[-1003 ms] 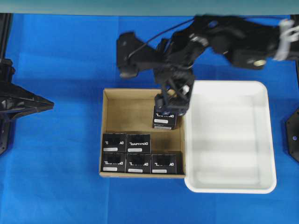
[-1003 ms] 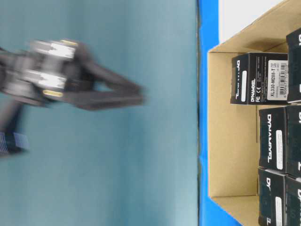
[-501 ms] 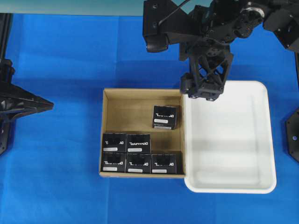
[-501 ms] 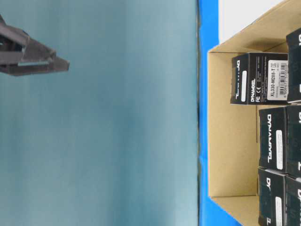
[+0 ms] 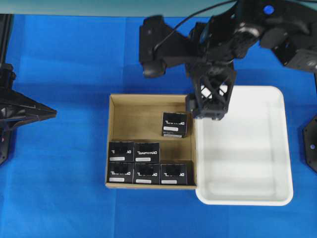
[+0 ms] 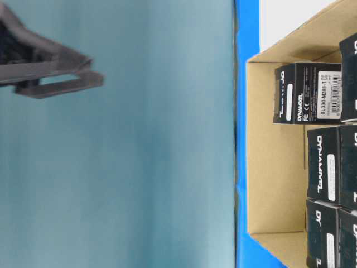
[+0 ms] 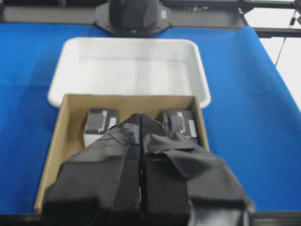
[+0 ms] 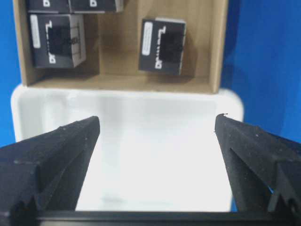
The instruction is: Pick the box from inside the cardboard box.
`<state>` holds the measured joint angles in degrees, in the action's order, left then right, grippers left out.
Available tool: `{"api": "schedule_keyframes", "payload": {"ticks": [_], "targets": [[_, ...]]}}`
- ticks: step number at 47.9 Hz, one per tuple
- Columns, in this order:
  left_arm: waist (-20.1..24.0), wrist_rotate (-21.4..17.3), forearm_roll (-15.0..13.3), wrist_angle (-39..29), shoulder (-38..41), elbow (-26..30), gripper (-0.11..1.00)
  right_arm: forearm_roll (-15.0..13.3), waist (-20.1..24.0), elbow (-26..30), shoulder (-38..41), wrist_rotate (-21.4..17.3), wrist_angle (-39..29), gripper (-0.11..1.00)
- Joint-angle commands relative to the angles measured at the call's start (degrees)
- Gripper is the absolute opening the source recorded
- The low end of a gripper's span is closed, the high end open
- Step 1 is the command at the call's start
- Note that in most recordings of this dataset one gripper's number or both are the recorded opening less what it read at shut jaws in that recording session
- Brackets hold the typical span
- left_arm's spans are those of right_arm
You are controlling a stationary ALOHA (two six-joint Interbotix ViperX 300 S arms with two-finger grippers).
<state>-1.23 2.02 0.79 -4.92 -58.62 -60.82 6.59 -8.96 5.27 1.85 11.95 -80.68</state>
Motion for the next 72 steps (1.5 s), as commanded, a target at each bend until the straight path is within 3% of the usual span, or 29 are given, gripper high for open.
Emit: {"api": "schedule_keyframes", "payload": {"ticks": [1, 22, 47, 72], "targets": [[-0.2, 0.1, 0.2, 0.3, 0.3, 1.6, -0.07, -0.1, 1.0, -0.2, 1.4, 0.0, 0.0, 0.98], [-0.4, 0.1, 0.2, 0.3, 0.3, 1.7, -0.07, -0.1, 2.9, -4.0, 9.3, -0.9, 10.5, 0.98], [-0.5, 0.1, 0.2, 0.3, 0.4, 1.6, -0.07, -0.1, 1.7, -15.7, 10.4, -2.8, 26.3, 0.98], [-1.1, 0.1, 0.2, 0.3, 0.4, 1.6, -0.07, -0.1, 0.7, -18.4, 12.3, -2.4, 30.6, 0.98]]}}
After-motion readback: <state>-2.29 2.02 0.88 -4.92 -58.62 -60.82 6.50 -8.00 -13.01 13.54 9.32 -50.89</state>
